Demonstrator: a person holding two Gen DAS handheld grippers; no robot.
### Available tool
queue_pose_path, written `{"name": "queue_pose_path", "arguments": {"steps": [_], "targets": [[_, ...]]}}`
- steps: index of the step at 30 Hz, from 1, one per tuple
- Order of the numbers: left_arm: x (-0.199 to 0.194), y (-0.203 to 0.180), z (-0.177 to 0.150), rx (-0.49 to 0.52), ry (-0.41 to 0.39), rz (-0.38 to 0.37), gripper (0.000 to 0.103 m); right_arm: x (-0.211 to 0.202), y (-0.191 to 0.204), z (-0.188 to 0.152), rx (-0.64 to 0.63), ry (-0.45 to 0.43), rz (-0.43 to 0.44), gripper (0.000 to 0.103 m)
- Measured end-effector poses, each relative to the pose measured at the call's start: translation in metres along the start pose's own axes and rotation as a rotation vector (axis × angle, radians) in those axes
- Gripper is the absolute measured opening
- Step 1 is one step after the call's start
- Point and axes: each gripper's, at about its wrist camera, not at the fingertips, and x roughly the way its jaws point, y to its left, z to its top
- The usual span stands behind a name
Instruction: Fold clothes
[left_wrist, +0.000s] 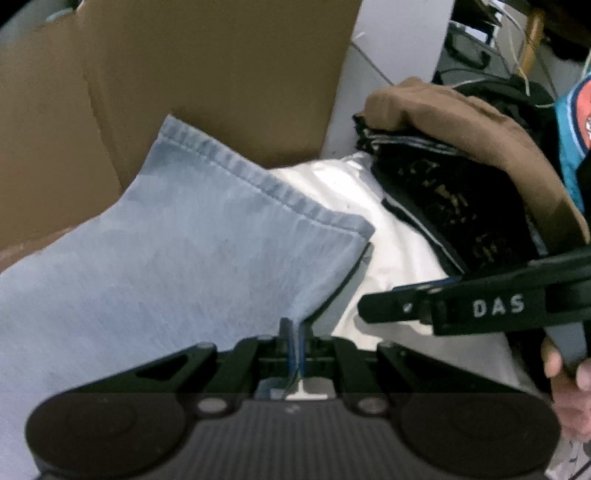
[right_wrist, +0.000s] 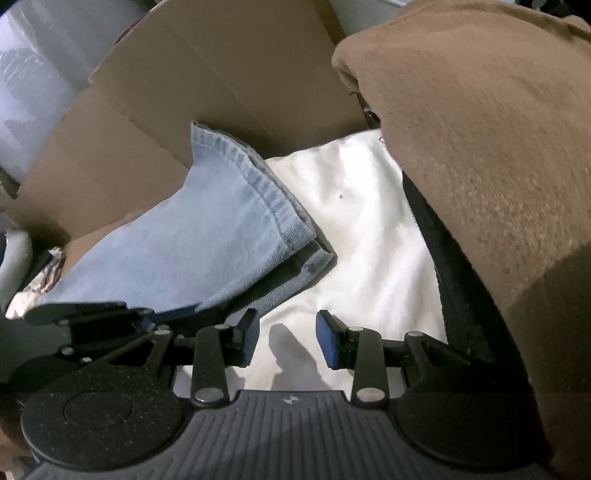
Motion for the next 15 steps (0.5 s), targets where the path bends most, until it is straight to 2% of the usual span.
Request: {"name": "queue_pose_path", "arguments": {"steps": [1, 4, 6, 9, 12, 15], "targets": [[0.0, -0.001, 0.0, -0.004, 0.002, 0.001, 0.006, 0.0, 0.0, 0.001, 0.007, 0.0, 0.0, 0.041], [-0.007, -0.002, -0.001, -0.005, 0.007, -0.012, 0.02, 0.0, -0.001, 0.001, 0.017, 0.0, 0.014, 0.041], [-0.016, -0.005, -0.003, 0.02, 0.012, -0.013, 0.036, -0.001, -0.002, 0.001, 0.023, -0.001, 0.023, 0.041], [-0.031, -0.008, -0.007, 0.045, 0.015, 0.011, 0.052, -0.002, -0.003, -0.002, 0.04, 0.01, 0.043, 0.041], [-0.047, -0.005, -0.012, 0.057, 0.025, 0.044, 0.063, -0.004, -0.004, -0.004, 0.063, 0.009, 0.058, 0.041], [-0.062, -0.002, -0.022, 0.075, 0.04, 0.076, 0.066, -0.006, -0.005, -0.004, 0.087, 0.001, 0.069, 0.041]]}}
